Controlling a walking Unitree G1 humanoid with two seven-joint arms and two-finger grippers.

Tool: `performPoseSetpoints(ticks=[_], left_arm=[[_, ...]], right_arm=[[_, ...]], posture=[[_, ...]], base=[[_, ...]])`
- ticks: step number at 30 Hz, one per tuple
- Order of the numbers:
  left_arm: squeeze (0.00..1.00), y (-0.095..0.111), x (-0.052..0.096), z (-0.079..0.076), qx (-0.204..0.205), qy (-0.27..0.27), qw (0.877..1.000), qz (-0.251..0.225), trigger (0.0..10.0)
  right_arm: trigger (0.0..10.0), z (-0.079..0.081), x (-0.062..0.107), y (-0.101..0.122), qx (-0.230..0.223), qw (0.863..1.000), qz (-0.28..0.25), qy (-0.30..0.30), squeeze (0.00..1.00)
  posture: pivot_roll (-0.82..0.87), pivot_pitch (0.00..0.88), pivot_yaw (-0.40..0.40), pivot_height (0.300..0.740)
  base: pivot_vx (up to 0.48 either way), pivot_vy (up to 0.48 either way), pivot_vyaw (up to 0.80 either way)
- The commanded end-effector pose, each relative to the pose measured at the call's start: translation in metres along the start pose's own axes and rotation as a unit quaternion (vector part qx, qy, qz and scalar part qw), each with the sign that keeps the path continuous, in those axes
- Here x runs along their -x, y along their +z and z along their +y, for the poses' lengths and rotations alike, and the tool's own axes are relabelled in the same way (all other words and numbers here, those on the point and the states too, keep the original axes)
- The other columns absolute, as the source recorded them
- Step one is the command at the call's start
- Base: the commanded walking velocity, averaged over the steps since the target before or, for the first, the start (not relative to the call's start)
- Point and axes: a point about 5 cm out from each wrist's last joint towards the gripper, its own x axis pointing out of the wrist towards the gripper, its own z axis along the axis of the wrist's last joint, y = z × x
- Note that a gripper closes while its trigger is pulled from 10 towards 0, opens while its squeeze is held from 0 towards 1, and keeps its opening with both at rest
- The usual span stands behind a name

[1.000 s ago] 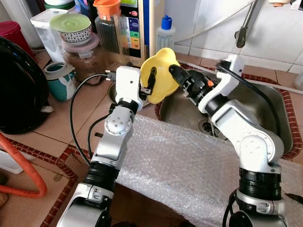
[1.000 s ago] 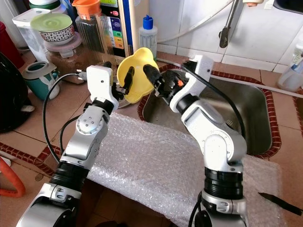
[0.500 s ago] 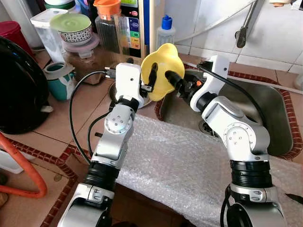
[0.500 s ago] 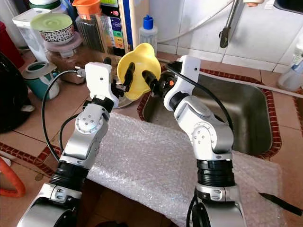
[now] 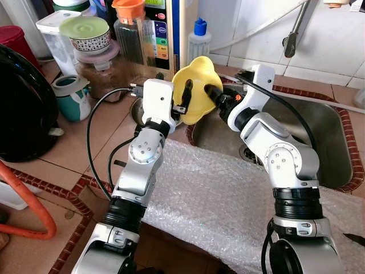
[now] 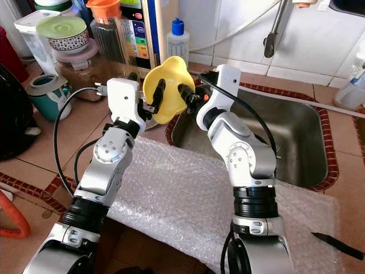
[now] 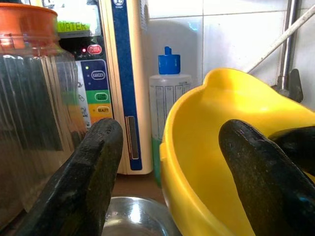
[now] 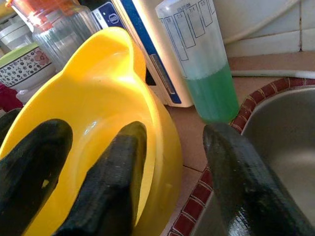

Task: Kitchen organization

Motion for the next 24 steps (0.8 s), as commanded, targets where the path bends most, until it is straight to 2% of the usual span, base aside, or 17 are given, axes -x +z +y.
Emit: performPoseSetpoints(ticks=[1,14,15,16,17,24], left_arm=[[0.00,0.0109,-0.0004,-0.0014,-0.002,-0.007,1.000,-0.024,10.0],[0.00,0.0111,-0.0002,-0.0033,0.012,-0.015,1.000,-0.023,10.0],[0.41,0.0110,-0.0001,-0.0035,0.014,-0.017,1.000,-0.023,10.0],[0.41,0.0110,-0.0001,-0.0035,0.014,-0.017,1.000,-0.023,10.0],[1.00,0.0111,0.0000,-0.0043,0.023,-0.022,0.999,-0.023,10.0],[1.00,0.0116,0.0002,-0.0059,0.028,-0.027,0.999,-0.024,10.0]], right_arm=[[0.0,-0.0068,-0.0005,-0.0006,-0.006,1.000,0.010,-0.022,0.00],[0.0,-0.0092,-0.0008,-0.0018,-0.023,0.999,0.011,-0.030,0.00],[0.0,-0.0094,-0.0009,-0.0015,-0.022,0.999,0.011,-0.030,0.00],[0.0,-0.0094,-0.0009,-0.0015,-0.022,0.999,0.011,-0.030,0.00],[0.0,-0.0096,-0.0011,-0.0011,-0.023,0.999,0.011,-0.031,0.00],[0.0,-0.0116,-0.0011,-0.0009,-0.025,0.999,0.009,-0.038,0.00]], posture=[[-0.04,0.089,0.026,0.740],[-0.04,0.092,0.027,0.740],[-0.04,0.092,0.027,0.740],[-0.04,0.092,0.027,0.740],[-0.04,0.092,0.027,0.740],[-0.04,0.092,0.027,0.740]], base=[[0.000,0.000,0.00],[0.000,0.000,0.00],[0.000,0.000,0.00],[0.000,0.000,0.00],[0.000,0.000,0.00],[0.000,0.000,0.00]])
